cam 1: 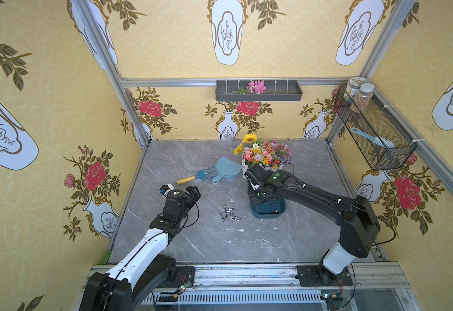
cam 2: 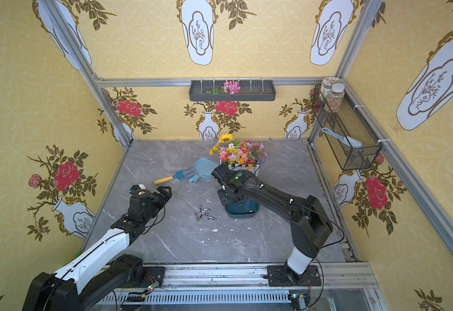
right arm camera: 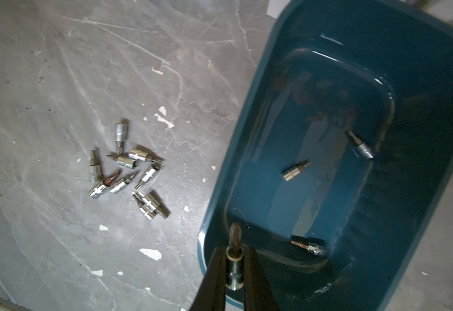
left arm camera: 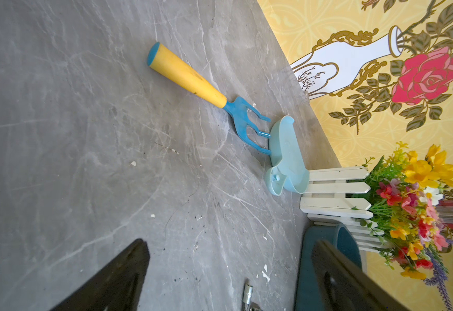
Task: Put the bit on the desktop into the storage box
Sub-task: Place the screwdriver bit in the storage box.
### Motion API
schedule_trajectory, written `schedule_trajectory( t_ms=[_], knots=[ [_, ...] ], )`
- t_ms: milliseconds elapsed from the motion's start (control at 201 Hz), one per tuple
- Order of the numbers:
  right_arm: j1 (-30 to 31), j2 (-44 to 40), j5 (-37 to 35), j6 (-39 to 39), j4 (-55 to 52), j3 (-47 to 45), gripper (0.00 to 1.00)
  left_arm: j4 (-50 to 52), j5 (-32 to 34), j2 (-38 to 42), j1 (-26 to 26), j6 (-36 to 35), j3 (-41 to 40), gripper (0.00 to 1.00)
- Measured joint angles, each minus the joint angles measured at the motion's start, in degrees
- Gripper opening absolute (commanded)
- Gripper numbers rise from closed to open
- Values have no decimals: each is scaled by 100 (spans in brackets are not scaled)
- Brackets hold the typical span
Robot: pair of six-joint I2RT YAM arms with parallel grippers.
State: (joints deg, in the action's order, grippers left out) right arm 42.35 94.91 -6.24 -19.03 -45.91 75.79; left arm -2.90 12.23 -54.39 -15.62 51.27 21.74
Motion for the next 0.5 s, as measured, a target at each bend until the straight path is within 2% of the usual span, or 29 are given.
schedule_trajectory(
  t_ms=[219,499],
  knots=[
    [-608,-269,-52,142,-76,-275,9,-2,2,20,13,0,-11,100],
    [-1045,-444,-76,284,-120,-542,9,-2,0,-7,11,0,-11,100]
  ],
)
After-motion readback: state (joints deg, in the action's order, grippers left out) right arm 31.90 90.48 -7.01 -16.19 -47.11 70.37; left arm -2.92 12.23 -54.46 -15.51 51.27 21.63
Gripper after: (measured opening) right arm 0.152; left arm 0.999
